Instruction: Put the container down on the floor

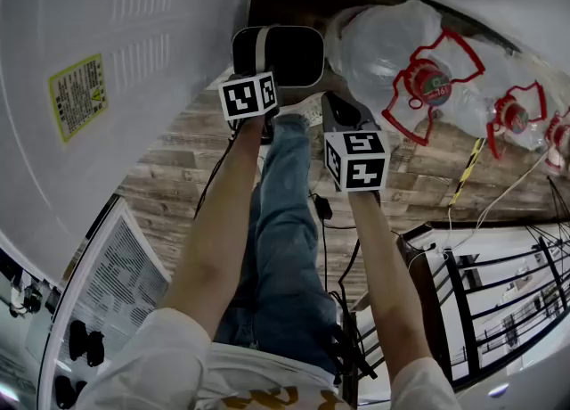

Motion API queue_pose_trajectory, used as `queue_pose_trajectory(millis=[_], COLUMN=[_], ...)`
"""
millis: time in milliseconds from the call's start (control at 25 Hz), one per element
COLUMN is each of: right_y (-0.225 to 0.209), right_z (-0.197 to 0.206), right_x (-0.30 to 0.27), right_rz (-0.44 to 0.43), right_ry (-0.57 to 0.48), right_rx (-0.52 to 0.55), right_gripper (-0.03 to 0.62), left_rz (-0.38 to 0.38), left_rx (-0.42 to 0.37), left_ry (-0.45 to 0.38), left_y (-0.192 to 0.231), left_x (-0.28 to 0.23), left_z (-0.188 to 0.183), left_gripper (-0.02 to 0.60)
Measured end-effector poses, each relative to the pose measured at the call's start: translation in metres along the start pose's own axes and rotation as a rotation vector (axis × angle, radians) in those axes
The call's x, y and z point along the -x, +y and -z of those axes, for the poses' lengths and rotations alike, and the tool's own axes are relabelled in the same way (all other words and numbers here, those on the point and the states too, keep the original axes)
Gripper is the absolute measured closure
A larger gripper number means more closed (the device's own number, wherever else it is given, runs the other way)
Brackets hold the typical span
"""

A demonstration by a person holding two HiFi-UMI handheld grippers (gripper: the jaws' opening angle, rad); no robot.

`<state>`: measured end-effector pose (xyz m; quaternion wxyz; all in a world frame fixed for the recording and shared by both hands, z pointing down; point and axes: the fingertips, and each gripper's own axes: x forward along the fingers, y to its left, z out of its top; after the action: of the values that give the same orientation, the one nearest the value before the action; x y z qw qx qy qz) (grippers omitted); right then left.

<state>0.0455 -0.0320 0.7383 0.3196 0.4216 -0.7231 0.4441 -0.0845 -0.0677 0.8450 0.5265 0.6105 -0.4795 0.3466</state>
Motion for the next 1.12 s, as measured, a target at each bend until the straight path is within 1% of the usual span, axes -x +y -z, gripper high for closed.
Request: queue_pose_trajectory(millis=[200,400,480,560,640,680,720,880,960,1120], right_y=[0.002,-0.005,-0.007,-0.008,-0.008,-0.008,-0.008,-0.002,0.0,-0.005], right_z=[-0.004,-0.003,-0.001,0.0,0.0,0.0,0.0,0.0,-0.002,-0.003], right_x=[0.001,0.002,0.002,0.002,0.002,0.002,0.003,0.004,0.003,0.004], right_rz=[-0.009,-0.002,0.001,0.003,0.004,0.006,0.011,0.017,0.01,0.021], right_ry=[-0.004,-0.007,-0.005,-0.004,-0.006,-0.007,-0.008,0.001,-0.001,-0.011], right_rx=[0.015,0.007,0.002,0.0,-0.001,0.002,0.013,0.113,0.112,0.092], right_gripper=[0.565,0.566,0.566,0.566,0.566,0.565,0.566,0.566,0.566,0.565], left_rz=[-0.101,-0.142,-0.165,-0.172,-0.185,-0.198,-0.212,-0.255,-0.274,-0.298], left_rx=[0.004,-0.011,-0.013,0.004,0.022,0.025,0.027,0.051,0.065,0.073], left_ry=[0.003,0.023,0.021,0.023,0.035,0.044,0.053,0.073,0.074,0.072], left_y=[0.023,0.036,0.041,0.044,0.047,0.05,0.054,0.066,0.072,0.078], left_x=[0.005,0.008,0.009,0.009,0.009,0.01,0.01,0.014,0.016,0.021], left_z=[0.001,0.003,0.004,0.005,0.008,0.011,0.013,0.023,0.024,0.023], left_gripper=[0.509,0.503,0.486,0.486,0.469,0.448,0.423,0.409,0.394,0.394])
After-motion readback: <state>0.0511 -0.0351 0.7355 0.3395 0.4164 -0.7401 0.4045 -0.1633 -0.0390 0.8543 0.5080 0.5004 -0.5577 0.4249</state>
